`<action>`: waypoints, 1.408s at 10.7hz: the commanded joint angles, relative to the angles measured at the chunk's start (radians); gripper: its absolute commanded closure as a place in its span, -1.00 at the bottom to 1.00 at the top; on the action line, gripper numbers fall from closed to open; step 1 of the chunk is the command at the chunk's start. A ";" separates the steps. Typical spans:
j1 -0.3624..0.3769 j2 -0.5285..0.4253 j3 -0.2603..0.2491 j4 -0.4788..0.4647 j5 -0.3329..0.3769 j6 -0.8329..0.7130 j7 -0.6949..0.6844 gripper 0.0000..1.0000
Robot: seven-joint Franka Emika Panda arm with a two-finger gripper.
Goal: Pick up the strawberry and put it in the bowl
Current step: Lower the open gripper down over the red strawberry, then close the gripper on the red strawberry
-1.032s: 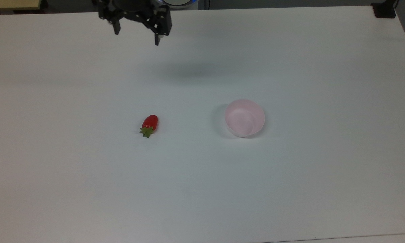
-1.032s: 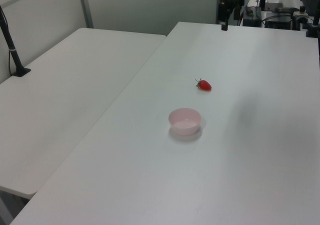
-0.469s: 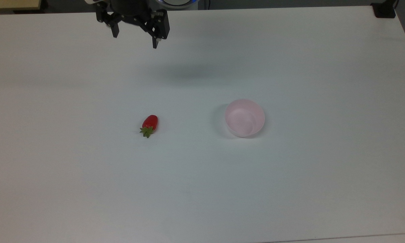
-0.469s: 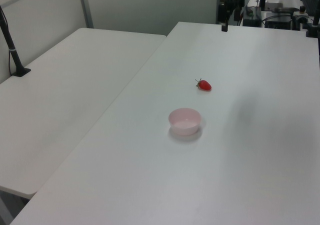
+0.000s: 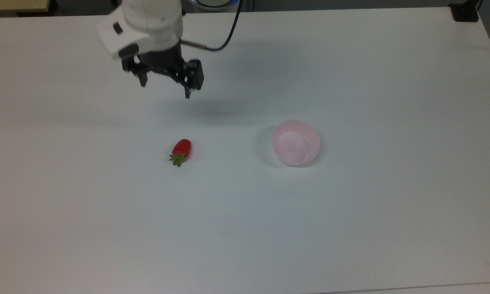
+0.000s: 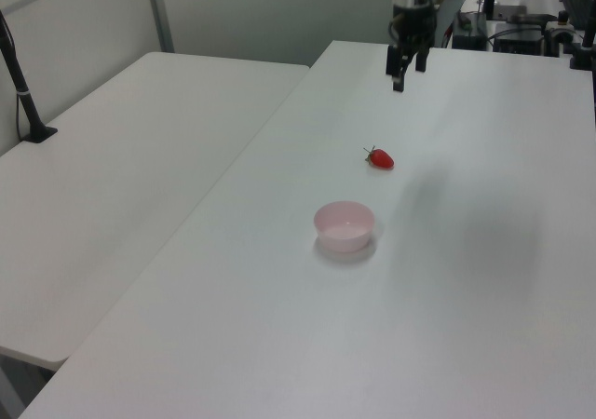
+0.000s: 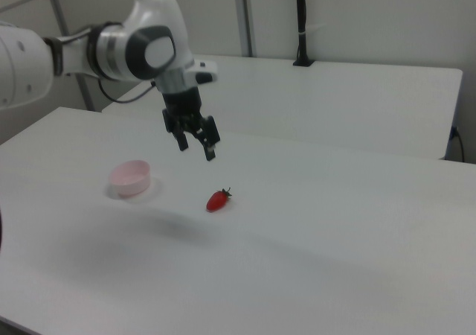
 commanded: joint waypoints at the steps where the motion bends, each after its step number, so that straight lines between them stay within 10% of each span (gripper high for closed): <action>1: 0.010 0.107 -0.005 -0.010 -0.007 0.131 0.028 -1.00; 8: 0.046 0.287 -0.004 -0.001 -0.049 0.313 0.218 -0.30; 15: 0.062 0.261 0.005 0.016 -0.061 0.305 0.206 0.52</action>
